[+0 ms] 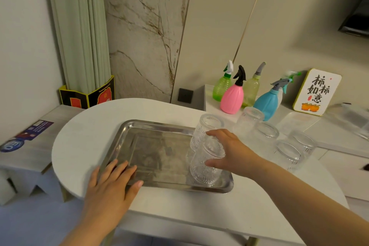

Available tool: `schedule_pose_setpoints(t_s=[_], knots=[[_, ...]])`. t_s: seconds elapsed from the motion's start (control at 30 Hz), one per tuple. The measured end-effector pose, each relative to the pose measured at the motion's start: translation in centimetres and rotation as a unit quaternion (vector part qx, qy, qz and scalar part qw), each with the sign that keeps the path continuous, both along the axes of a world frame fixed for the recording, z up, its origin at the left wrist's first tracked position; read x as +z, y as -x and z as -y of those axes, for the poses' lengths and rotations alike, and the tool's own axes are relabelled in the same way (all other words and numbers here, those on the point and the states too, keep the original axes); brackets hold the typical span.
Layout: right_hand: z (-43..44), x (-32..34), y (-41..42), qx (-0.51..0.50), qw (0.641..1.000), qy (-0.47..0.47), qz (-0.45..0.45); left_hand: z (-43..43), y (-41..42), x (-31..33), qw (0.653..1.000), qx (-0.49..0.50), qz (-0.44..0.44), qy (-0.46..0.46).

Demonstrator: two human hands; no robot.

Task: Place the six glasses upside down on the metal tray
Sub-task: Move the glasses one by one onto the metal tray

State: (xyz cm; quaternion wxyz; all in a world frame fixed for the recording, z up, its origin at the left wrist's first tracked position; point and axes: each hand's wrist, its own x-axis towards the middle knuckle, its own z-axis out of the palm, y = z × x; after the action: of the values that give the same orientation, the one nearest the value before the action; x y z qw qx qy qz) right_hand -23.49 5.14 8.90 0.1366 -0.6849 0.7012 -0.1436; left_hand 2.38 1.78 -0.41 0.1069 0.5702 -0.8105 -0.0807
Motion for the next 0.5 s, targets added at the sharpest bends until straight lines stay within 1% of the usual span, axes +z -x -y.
schedule_pose_setpoints(t_s=[0.07, 0.17, 0.23, 0.3, 0.4, 0.5], knots=[[-0.3, 0.3, 0.6, -0.002, 1.0, 0.013, 0.01, -0.1, 0.1, 0.2, 1.0, -0.005, -0.015, 0.017], [-1.4, 1.4, 2.7, -0.033, 0.997, 0.054, 0.039, -1.0, 0.5, 0.7, 0.995, -0.083, -0.015, 0.054], [-2.4, 2.0, 4.8, -0.076, 0.992, 0.089, 0.044, -1.6, 1.0, 0.4, 0.988, -0.117, -0.025, 0.099], [-3.4, 2.1, 7.1, -0.141, 0.982, 0.121, 0.021, -2.0, 1.5, 0.1, 0.983, -0.13, -0.012, 0.125], [-4.6, 1.6, 9.8, -0.253, 0.962, 0.09, -0.038, -2.2, 1.9, 0.0, 0.981, -0.133, -0.006, 0.138], [-5.0, 0.8, 11.1, -0.31, 0.949, 0.026, -0.049, -2.2, 1.8, 0.0, 0.979, -0.14, -0.015, 0.147]])
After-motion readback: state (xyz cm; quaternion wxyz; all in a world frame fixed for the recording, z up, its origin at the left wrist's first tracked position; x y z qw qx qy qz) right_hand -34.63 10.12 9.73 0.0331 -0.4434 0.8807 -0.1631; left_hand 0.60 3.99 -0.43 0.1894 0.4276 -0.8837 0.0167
